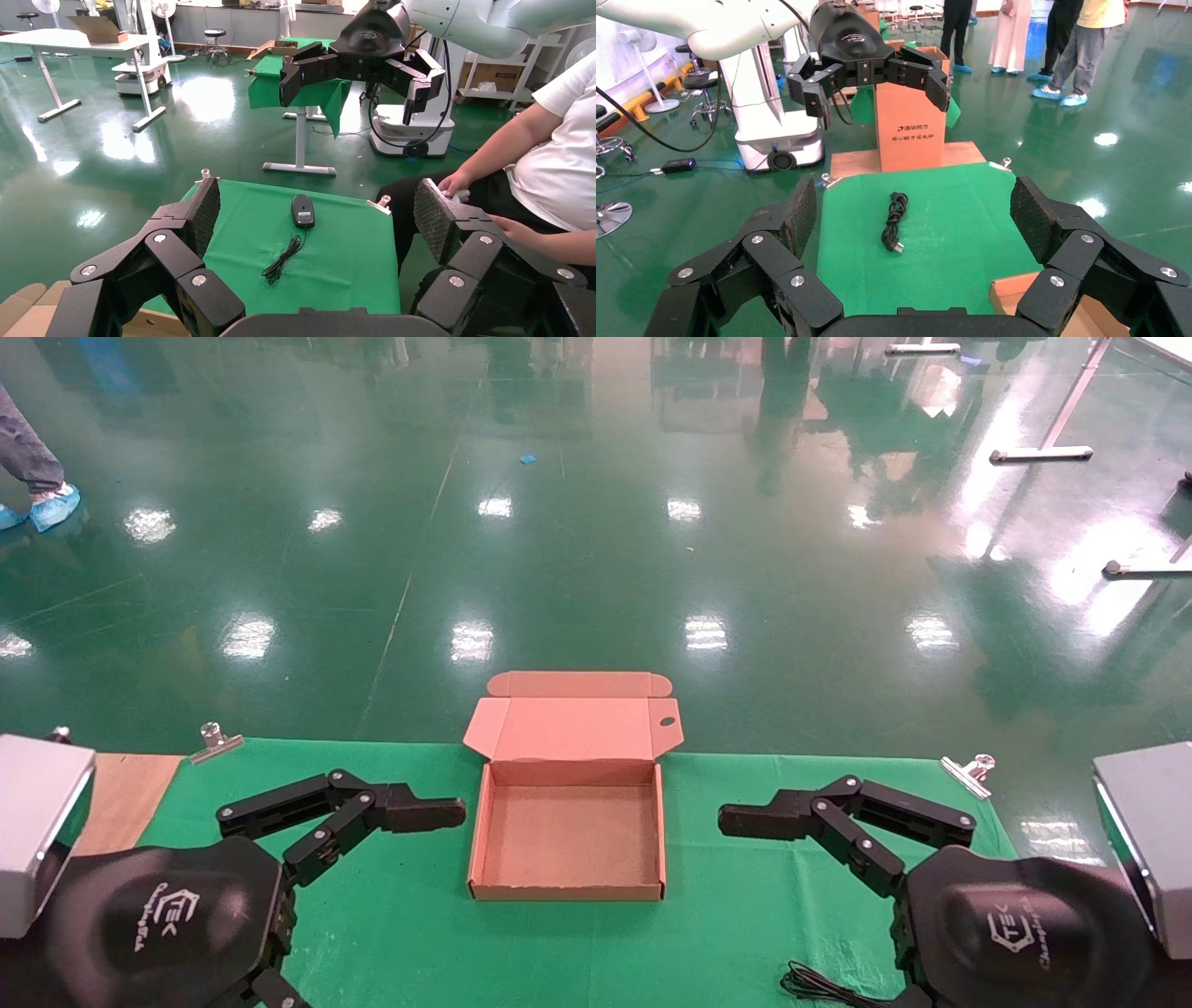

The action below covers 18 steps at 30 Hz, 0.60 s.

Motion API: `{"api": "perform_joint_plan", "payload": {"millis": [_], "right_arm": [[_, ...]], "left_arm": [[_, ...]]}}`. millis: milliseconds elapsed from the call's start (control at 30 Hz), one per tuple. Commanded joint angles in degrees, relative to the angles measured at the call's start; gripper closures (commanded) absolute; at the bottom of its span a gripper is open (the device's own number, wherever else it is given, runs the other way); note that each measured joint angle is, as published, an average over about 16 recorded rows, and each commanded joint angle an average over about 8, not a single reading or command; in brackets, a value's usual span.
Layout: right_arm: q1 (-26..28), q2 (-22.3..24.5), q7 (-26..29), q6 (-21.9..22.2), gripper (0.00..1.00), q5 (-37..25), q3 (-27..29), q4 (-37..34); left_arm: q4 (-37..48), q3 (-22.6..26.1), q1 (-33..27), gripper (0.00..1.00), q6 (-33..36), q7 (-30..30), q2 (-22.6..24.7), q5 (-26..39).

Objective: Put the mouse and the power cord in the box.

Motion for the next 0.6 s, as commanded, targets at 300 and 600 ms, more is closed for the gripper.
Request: {"api": "perform_joint_plan", "payload": {"millis": [300, 600], "right_arm": [[0.0, 0.0, 0.0, 0.0, 0.0, 0.0, 0.0, 0.0], [0.0, 0.0, 0.0, 0.0, 0.0, 0.0, 0.0, 0.0]], "left_arm": [[0.0, 0.0, 0.0, 0.0, 0.0, 0.0, 0.0, 0.0], [0.0, 0.0, 0.0, 0.0, 0.0, 0.0, 0.0, 0.0]]}}
